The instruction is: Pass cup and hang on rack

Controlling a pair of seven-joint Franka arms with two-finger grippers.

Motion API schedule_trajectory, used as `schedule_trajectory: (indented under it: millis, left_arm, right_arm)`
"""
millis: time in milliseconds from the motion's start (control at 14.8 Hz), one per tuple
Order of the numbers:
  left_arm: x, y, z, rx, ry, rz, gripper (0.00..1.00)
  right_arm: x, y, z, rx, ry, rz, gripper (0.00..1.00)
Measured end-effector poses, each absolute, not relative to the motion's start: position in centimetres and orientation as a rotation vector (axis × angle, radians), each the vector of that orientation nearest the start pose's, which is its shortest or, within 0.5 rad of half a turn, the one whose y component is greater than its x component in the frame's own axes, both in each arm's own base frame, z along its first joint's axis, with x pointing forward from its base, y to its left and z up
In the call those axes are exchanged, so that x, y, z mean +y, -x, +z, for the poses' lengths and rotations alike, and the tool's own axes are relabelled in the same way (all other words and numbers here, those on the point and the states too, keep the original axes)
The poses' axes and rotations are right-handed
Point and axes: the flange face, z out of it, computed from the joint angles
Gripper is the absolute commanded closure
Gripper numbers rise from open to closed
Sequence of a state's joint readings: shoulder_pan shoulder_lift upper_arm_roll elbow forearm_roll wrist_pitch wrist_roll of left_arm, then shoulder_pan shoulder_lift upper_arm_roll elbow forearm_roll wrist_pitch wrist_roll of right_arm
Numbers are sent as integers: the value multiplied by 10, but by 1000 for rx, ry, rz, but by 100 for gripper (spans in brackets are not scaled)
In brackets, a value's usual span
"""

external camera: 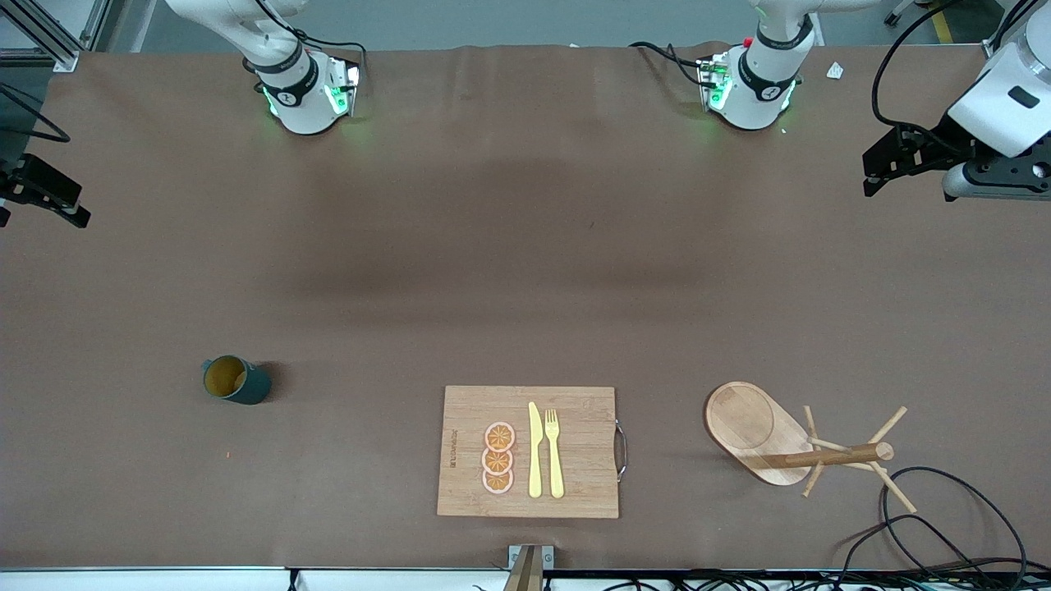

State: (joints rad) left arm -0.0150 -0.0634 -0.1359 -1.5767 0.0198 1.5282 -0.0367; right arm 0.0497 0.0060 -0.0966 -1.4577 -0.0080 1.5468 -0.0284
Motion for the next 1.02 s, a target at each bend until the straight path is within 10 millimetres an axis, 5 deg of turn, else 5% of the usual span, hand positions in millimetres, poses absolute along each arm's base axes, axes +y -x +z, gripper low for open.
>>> schedule_trajectory:
  millis: [1016]
  left_arm:
    - [-76,-537,653,163,3116,-36,0]
  right_arm:
    - [-28,-553,672,33,3151,-130,0]
